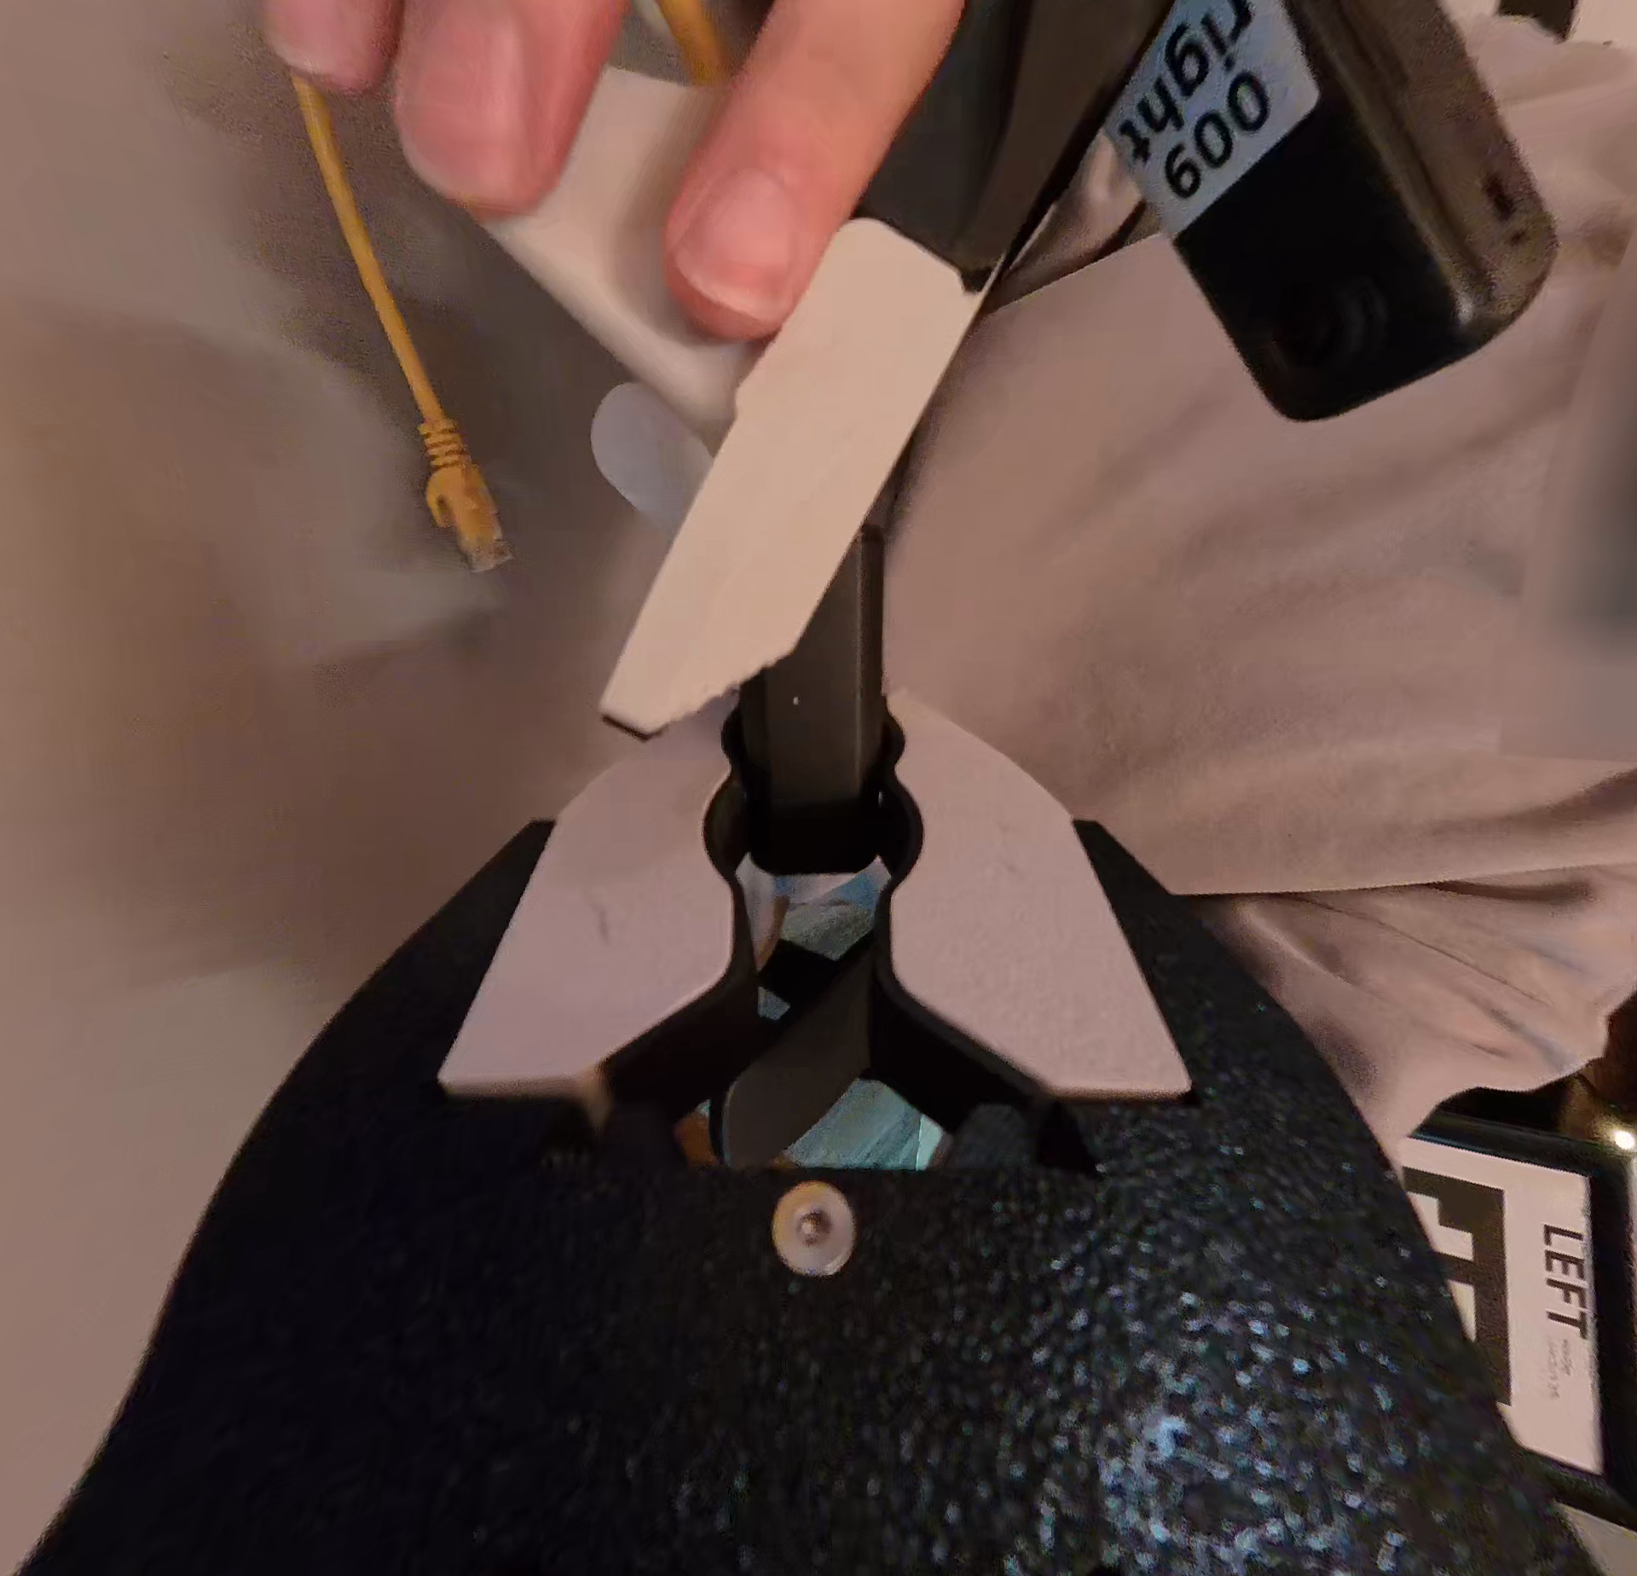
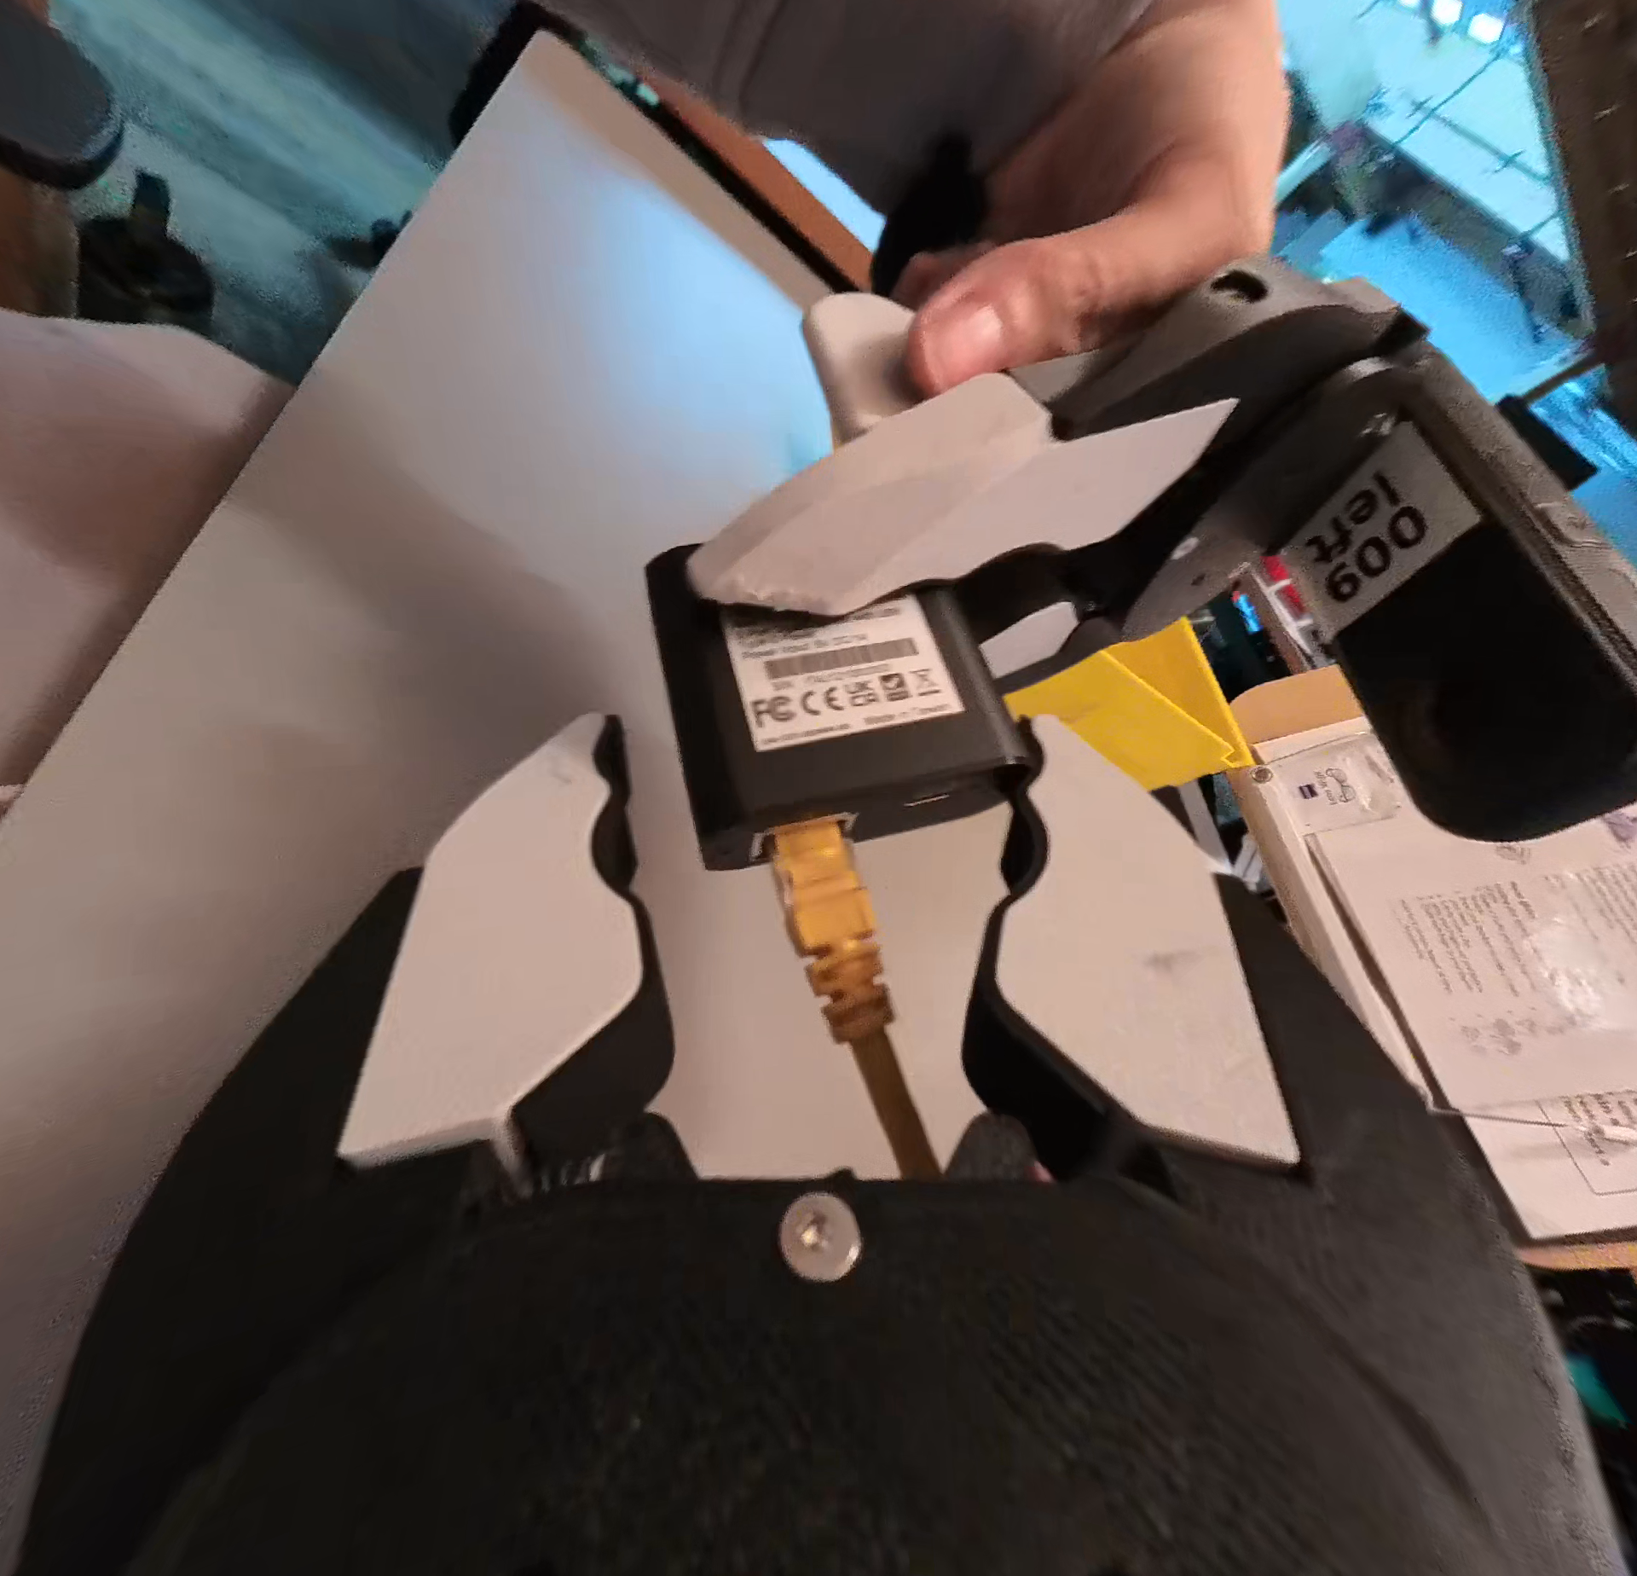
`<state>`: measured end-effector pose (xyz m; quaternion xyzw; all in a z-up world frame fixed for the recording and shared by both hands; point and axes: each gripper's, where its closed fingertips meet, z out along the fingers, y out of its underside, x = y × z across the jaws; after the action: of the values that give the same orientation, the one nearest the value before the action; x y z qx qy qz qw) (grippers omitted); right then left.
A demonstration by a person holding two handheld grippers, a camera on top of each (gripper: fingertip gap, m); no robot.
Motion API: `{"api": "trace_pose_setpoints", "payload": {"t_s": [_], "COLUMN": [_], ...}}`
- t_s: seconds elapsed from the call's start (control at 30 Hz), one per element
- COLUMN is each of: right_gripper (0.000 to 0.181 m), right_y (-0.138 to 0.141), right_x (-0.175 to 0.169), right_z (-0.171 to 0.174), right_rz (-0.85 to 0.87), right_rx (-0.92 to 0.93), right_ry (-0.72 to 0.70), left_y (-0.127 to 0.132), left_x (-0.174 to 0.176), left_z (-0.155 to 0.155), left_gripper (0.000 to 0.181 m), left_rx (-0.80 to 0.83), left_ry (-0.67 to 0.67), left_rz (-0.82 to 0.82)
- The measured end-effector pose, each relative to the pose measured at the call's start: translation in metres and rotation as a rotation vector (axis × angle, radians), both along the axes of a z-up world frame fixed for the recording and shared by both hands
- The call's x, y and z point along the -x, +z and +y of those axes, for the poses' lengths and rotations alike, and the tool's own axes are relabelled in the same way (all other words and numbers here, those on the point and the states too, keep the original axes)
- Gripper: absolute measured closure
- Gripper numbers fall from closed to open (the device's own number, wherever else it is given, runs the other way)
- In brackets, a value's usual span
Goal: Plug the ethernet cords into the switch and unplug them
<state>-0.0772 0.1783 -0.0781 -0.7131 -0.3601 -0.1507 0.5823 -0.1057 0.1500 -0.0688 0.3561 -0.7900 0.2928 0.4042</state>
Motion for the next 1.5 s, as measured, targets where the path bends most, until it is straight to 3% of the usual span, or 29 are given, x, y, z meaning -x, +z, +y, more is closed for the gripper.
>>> {"api": "trace_pose_setpoints", "payload": {"t_s": [0.07, 0.2, 0.27, 0.4, 0.53, 0.6, 0.73, 0.9, 1.03, 1.13, 1.27, 1.37, 1.5], "right_gripper": [0.111, 0.113, 0.113, 0.114, 0.114, 0.113, 0.109, 0.087, 0.087, 0.091, 0.086, 0.083, 0.087], "right_y": [0.001, -0.003, 0.001, 0.014, 0.010, 0.012, 0.021, 0.036, 0.070, 0.092, 0.053, 0.028, 0.011], "right_x": [-0.003, -0.013, -0.032, -0.067, -0.065, -0.055, -0.024, -0.029, -0.020, -0.023, -0.042, -0.028, -0.025], "right_z": [0.002, 0.008, 0.012, 0.016, 0.021, 0.023, 0.013, 0.001, -0.022, -0.038, -0.022, -0.012, -0.004], "right_rz": [0.032, 0.028, 0.022, 0.164, 0.273, 0.303, 0.416, 0.316, 0.198, 0.224, 0.228, 0.328, 0.310], "right_rx": [-0.037, -0.058, -0.111, -0.216, -0.212, -0.214, -0.147, -0.186, -0.212, -0.267, -0.190, -0.111, -0.083], "right_ry": [0.003, -0.036, -0.156, -0.391, -0.407, -0.352, -0.093, -0.088, -0.054, -0.043, -0.085, 0.014, 0.030], "left_y": [-0.005, -0.010, -0.006, 0.018, 0.015, 0.017, 0.015, 0.003, -0.007, -0.006, -0.001, 0.004, 0.010], "left_x": [-0.001, -0.009, -0.032, -0.084, -0.086, -0.080, -0.059, -0.054, -0.059, -0.060, -0.061, -0.061, -0.060], "left_z": [0.001, 0.004, 0.005, 0.013, 0.020, 0.021, 0.025, 0.024, 0.025, 0.023, 0.015, 0.009, 0.004], "left_gripper": [0.157, 0.157, 0.157, 0.156, 0.155, 0.156, 0.158, 0.158, 0.158, 0.158, 0.158, 0.158, 0.158], "left_rx": [-0.018, -0.036, -0.002, 0.119, 0.164, 0.242, 0.333, 0.243, 0.165, 0.166, 0.199, 0.235, 0.320], "left_ry": [-0.012, 0.018, 0.150, 0.557, 0.682, 0.700, 0.628, 0.619, 0.615, 0.610, 0.581, 0.562, 0.565], "left_rz": [-0.001, -0.045, -0.168, -0.441, -0.525, -0.468, -0.359, -0.289, -0.300, -0.293, -0.269, -0.246, -0.192]}}
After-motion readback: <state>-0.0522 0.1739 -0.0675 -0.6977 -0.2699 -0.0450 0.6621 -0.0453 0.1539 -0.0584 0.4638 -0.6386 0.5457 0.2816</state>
